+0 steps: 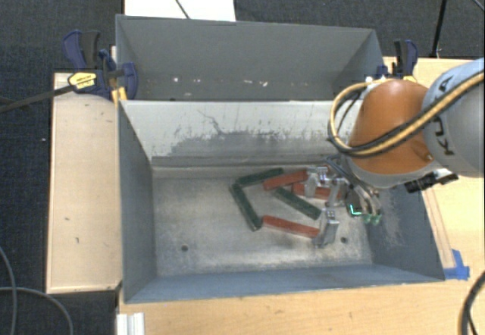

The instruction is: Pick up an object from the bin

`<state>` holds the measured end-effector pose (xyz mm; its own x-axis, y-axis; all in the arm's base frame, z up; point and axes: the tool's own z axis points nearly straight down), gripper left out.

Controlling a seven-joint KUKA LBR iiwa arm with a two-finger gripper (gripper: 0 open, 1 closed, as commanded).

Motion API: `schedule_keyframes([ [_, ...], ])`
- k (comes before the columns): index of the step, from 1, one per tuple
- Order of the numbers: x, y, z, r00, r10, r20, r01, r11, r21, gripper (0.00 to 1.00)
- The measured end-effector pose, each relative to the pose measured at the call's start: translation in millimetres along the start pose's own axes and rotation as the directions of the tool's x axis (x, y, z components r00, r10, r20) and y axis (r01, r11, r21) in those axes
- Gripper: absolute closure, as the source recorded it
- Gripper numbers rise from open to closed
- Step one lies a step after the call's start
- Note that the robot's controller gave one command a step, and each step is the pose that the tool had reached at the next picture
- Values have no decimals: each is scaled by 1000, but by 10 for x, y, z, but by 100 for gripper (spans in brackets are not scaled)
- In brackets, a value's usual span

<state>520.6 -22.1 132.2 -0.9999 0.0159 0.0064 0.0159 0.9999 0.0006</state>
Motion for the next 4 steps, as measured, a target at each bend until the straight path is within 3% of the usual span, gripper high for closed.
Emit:
schedule_keyframes([
  [1,-20,0,-42,1000,-1,8,1,1000,0,0],
  [2,-140,321,335,999,45,10,-45,999,0,0],
  [3,411,-335,625,996,87,6,-87,996,0,100],
  [4,411,-335,625,996,87,6,-87,996,0,100],
])
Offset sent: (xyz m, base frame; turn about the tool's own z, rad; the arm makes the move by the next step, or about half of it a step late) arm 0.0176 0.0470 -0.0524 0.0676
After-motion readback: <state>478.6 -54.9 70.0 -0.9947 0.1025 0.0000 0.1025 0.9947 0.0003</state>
